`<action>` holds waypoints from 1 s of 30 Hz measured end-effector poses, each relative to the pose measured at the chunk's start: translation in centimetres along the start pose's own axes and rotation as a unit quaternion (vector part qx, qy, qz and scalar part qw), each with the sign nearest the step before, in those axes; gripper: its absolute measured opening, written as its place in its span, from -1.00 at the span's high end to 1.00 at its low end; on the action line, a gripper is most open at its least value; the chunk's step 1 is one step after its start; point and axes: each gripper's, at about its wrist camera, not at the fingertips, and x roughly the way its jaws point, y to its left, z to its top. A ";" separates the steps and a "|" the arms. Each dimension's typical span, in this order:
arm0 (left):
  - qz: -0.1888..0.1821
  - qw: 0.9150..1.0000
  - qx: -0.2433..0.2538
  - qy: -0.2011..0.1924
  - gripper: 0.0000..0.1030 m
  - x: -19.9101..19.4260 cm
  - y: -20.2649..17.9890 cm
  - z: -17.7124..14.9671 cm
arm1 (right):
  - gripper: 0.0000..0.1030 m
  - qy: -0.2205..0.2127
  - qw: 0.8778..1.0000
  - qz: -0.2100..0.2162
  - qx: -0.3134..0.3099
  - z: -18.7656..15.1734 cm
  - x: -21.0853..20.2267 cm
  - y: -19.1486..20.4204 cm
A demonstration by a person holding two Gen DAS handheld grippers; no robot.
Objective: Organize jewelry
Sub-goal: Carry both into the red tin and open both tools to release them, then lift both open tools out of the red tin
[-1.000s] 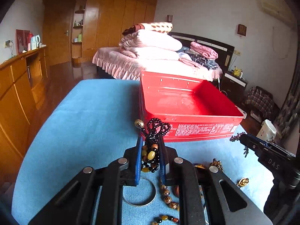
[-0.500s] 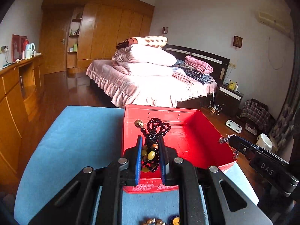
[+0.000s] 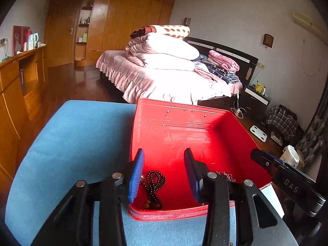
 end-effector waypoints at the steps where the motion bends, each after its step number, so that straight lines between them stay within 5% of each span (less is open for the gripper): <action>1: 0.002 1.000 0.000 -0.006 0.19 -0.5 0.2 0.0 | 0.38 -0.004 1.000 0.000 0.002 -0.1 -0.3 -0.1; 3: 0.010 1.000 0.001 -0.017 0.07 -1.5 0.6 -0.2 | 0.21 -0.010 1.000 0.000 0.006 -0.3 -1.1 -0.2; 19: 0.083 0.994 0.025 -0.066 -0.41 -10.7 3.1 -7.4 | -0.14 -0.042 0.999 -0.010 -0.027 -7.3 -7.8 1.4; 30: 0.066 0.996 0.023 -0.054 -0.43 -13.1 3.0 -11.5 | -0.20 -0.037 0.998 0.000 -0.058 -11.8 -10.3 3.7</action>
